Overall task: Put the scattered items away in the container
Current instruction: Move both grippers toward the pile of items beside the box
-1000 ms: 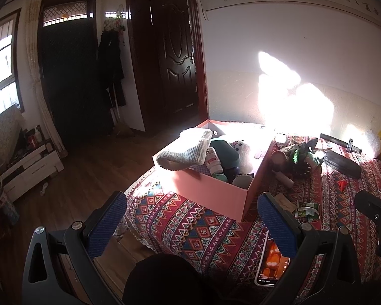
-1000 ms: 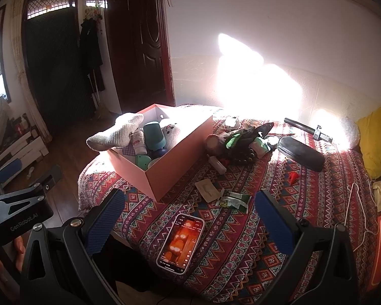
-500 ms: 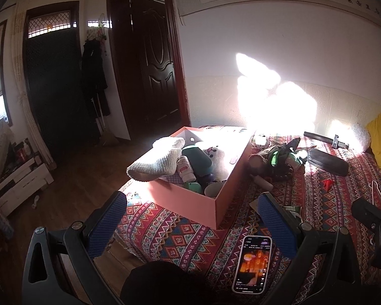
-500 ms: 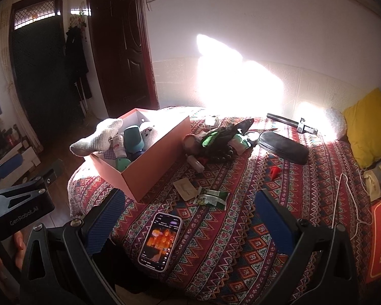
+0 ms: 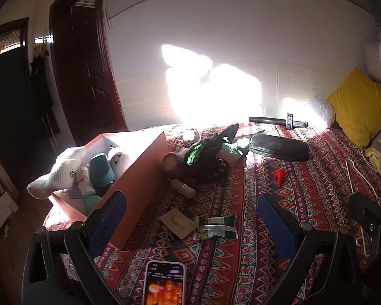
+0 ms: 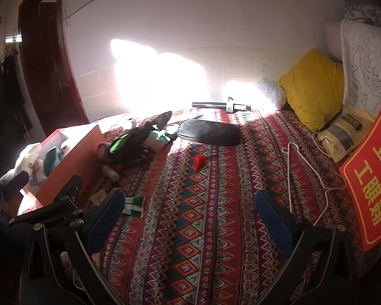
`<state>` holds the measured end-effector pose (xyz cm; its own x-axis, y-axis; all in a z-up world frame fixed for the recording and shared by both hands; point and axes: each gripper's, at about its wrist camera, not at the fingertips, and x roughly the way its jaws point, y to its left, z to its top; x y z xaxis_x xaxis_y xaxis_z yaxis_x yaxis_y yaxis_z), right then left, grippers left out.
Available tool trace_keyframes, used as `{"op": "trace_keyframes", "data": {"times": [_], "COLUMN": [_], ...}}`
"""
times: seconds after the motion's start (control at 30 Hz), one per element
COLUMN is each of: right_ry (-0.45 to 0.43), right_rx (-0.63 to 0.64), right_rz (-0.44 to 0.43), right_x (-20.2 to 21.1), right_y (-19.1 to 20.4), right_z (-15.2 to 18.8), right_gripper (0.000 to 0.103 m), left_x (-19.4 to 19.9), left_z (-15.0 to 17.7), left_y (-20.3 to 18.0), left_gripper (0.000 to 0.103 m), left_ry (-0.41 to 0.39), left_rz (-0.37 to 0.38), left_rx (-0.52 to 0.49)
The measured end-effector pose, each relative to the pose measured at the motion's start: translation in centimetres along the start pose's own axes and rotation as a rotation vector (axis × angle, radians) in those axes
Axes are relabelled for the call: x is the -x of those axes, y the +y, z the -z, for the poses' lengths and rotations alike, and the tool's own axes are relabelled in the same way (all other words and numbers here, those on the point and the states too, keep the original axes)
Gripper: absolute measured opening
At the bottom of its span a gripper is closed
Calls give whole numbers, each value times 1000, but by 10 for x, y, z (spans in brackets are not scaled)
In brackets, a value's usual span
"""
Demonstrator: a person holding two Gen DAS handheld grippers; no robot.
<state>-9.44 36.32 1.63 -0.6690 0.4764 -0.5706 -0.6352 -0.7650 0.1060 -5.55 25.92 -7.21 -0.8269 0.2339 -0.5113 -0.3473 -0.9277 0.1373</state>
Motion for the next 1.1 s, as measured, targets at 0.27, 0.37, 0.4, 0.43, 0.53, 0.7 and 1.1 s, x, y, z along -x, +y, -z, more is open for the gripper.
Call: {"op": "trace_keyframes", "data": {"times": [0.27, 0.37, 0.4, 0.43, 0.53, 0.7, 1.1], "right_ry": [-6, 99, 122, 143, 196, 277, 240], "right_rx": [-74, -98, -109, -106, -102, -67, -81], "right_rz": [229, 221, 212, 222, 224, 230, 211], "right_x": [-87, -118, -127, -133, -152, -177, -176], "right_y": [-62, -74, -78, -79, -80, -75, -77], "right_z": [54, 60, 60, 62, 69, 89, 94], "right_gripper": [102, 102, 102, 102, 102, 102, 102], "left_x": [-119, -150, -160, -168, -168, -170, -168], "left_z": [41, 56, 62, 68, 74, 75, 75], "left_y": [-67, -81, -85, -91, -106, -95, -100], "left_gripper": [103, 103, 103, 103, 103, 103, 103], "left_ry": [178, 234, 253, 268, 255, 278, 270], "left_rz": [92, 121, 125, 109, 50, 95, 64], "left_rx": [-40, -60, -66, -85, -165, -123, -158]}}
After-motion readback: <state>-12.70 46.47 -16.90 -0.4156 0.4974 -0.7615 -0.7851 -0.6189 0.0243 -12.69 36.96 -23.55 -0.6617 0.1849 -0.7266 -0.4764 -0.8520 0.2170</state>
